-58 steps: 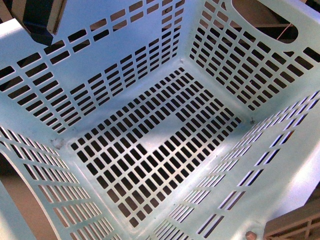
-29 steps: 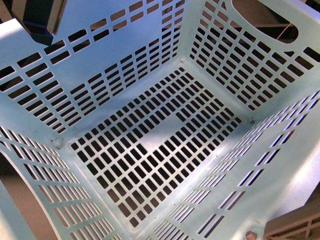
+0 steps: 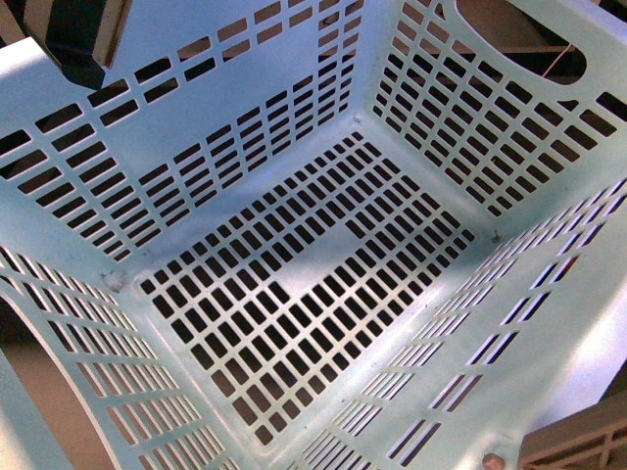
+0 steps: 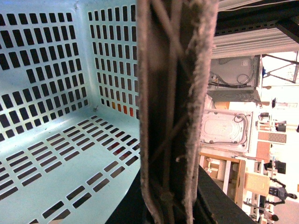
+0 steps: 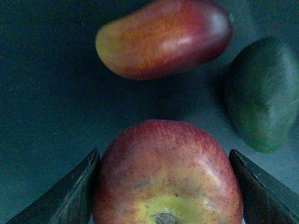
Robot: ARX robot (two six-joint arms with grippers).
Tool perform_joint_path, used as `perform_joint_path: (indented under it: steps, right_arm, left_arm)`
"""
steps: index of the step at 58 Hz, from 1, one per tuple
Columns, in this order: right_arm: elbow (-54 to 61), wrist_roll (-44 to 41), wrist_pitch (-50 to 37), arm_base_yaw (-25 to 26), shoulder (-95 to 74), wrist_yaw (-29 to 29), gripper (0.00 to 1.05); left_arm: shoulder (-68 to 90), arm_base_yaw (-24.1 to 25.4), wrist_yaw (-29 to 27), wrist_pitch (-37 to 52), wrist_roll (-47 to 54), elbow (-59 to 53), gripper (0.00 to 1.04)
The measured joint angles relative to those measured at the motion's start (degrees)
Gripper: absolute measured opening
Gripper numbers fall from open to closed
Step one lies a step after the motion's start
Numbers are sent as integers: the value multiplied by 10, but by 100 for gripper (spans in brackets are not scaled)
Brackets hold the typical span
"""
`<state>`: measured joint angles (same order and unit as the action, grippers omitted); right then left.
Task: Pick apple with right arm and hold basket with left
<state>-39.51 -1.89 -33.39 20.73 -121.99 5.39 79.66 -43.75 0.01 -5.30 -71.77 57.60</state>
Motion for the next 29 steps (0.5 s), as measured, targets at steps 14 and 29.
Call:
perform_joint_path:
  steps: [14, 29]
  right_arm:
    - [72, 31, 67, 5, 253, 50, 71]
    - [56, 89, 165, -97, 539, 29, 71]
  left_arm:
    - [0, 0, 0, 0, 0, 0, 8]
    - [0, 0, 0, 0, 0, 0, 8]
